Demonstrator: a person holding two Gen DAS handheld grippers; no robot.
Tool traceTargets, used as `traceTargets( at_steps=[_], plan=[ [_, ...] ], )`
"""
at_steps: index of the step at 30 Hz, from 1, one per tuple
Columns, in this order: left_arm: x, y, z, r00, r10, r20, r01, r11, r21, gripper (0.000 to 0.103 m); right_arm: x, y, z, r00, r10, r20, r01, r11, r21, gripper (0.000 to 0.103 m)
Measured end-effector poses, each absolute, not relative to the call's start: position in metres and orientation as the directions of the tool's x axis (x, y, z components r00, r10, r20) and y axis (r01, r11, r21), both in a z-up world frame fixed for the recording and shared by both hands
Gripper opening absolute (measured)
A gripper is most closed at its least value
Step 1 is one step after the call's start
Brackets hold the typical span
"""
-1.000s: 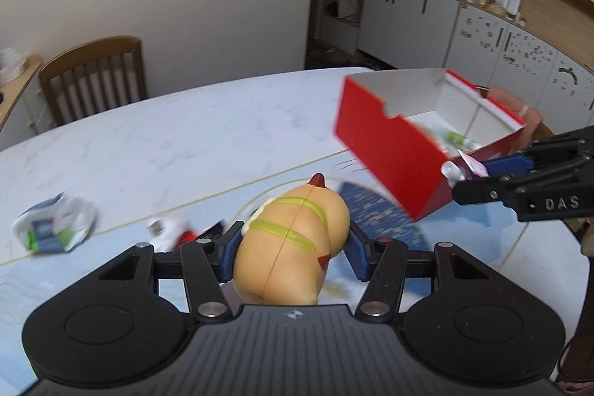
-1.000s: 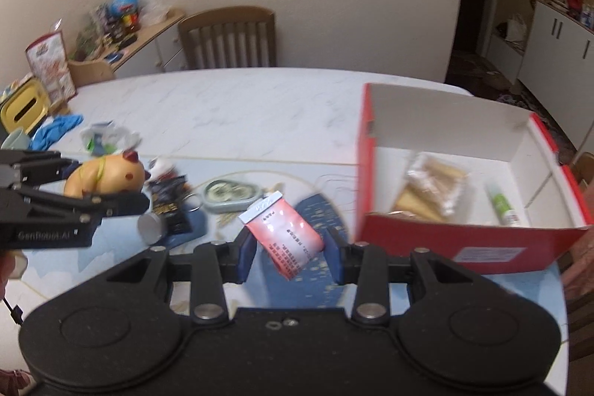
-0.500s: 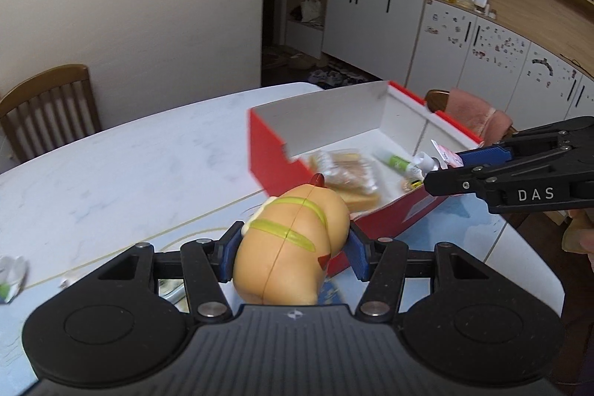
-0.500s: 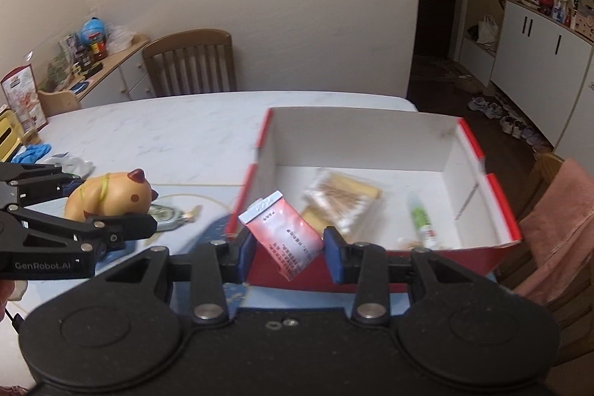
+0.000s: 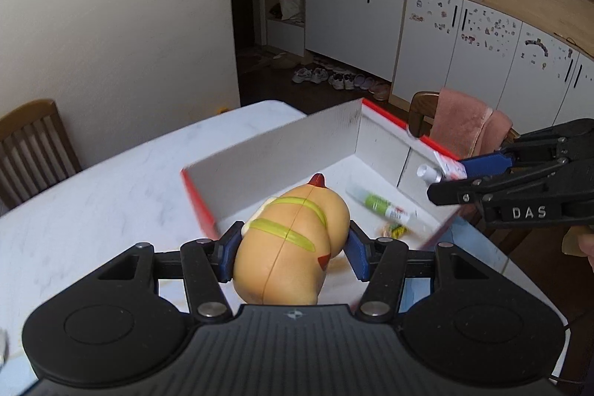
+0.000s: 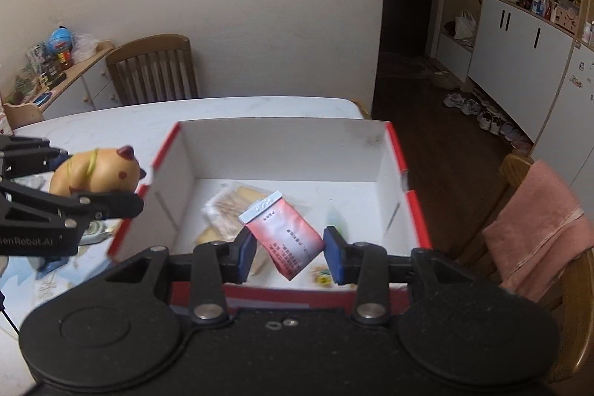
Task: Organize objects
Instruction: 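Carry the pig toy and pink packet over the red shoebox with both grippers, then open both grippers to drop the pig toy and pink packet into the box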
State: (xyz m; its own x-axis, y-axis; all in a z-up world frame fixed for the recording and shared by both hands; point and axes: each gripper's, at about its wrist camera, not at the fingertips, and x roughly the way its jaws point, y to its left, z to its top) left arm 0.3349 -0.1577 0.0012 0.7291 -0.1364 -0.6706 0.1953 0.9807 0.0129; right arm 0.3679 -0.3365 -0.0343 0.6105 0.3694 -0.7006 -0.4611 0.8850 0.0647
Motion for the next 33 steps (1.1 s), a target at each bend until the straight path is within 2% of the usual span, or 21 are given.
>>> traceTargets(
  at_steps=[11, 33],
  plan=[
    [0.413, -0.191, -0.006, 0.687, -0.152, -0.71, 0.202, 0.979, -0.015, 0.056, 0.407, -0.344, -0.051, 0.565, 0.356, -0.744, -0.483, 0.874, 0.051, 0.038],
    [0.513, -0.208, -0.08, 0.497, -0.131, -0.858, 0.192, 0.981, -0.038, 0.056, 0.453, -0.316, -0.105, 0.398, 0.301, -0.867, -0.585, 0.811, 0.013, 0.038]
  ],
)
